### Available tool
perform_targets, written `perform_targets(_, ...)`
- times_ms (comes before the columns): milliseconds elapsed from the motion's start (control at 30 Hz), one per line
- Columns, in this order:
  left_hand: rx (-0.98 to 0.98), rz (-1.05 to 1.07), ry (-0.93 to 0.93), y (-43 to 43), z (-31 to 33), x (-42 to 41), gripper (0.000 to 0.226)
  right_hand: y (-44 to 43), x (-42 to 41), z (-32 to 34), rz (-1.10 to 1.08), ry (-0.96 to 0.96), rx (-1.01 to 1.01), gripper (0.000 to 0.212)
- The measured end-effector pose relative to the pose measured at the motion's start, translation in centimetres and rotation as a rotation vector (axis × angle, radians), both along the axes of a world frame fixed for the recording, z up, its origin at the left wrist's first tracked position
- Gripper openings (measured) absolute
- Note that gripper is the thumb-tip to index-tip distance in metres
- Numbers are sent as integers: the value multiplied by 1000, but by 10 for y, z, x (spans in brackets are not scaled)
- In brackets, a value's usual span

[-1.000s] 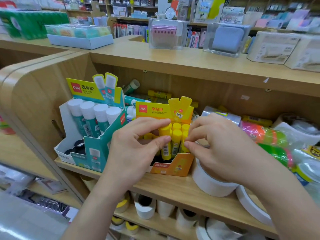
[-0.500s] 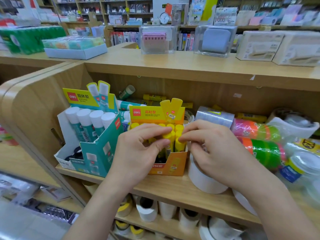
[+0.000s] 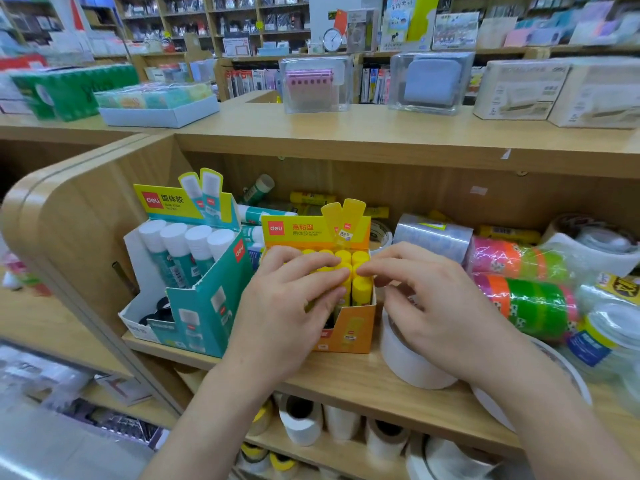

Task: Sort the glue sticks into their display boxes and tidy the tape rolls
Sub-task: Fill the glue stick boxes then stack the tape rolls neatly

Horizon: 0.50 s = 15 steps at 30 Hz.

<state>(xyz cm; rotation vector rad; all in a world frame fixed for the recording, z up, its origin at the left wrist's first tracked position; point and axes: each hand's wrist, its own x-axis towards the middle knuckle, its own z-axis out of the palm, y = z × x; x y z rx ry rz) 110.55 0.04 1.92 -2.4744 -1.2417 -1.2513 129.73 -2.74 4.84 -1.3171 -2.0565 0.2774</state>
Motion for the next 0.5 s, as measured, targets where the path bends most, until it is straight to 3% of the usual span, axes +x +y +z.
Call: perform_targets(500, -227, -54, 138, -17, 3, -7, 42, -10, -2, -8, 15, -59, 35, 36)
